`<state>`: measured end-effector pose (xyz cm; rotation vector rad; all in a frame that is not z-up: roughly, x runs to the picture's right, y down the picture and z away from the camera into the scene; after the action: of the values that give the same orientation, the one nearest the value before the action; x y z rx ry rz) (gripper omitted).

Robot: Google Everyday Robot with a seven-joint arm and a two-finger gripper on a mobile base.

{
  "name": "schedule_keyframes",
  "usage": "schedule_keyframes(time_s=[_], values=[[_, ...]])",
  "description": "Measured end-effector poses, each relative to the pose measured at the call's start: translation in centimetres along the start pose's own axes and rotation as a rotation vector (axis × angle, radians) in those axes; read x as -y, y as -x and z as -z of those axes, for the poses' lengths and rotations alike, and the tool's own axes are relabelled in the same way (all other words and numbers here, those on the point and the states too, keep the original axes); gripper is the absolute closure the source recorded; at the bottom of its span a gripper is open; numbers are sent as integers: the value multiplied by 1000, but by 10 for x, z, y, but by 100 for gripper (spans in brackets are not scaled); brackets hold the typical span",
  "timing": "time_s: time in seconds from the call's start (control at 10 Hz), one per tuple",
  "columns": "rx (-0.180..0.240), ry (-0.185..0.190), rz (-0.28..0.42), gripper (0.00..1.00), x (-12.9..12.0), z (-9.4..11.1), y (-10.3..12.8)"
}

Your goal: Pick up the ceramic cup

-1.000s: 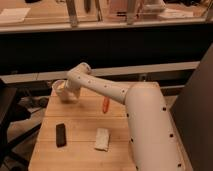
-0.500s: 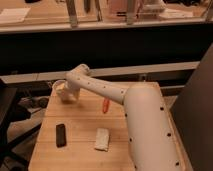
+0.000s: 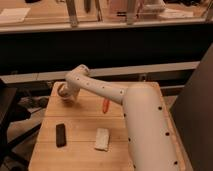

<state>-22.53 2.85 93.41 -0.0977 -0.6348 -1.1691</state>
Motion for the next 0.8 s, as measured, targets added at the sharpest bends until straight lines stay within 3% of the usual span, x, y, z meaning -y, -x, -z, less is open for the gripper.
schedule_keyframes(time_s=[0.5, 0.6, 0.8], values=[[-7, 10, 9, 93, -2, 12, -3], [-10, 11, 12, 98, 2, 24, -6], [-10, 15, 16, 99, 6, 40, -11]])
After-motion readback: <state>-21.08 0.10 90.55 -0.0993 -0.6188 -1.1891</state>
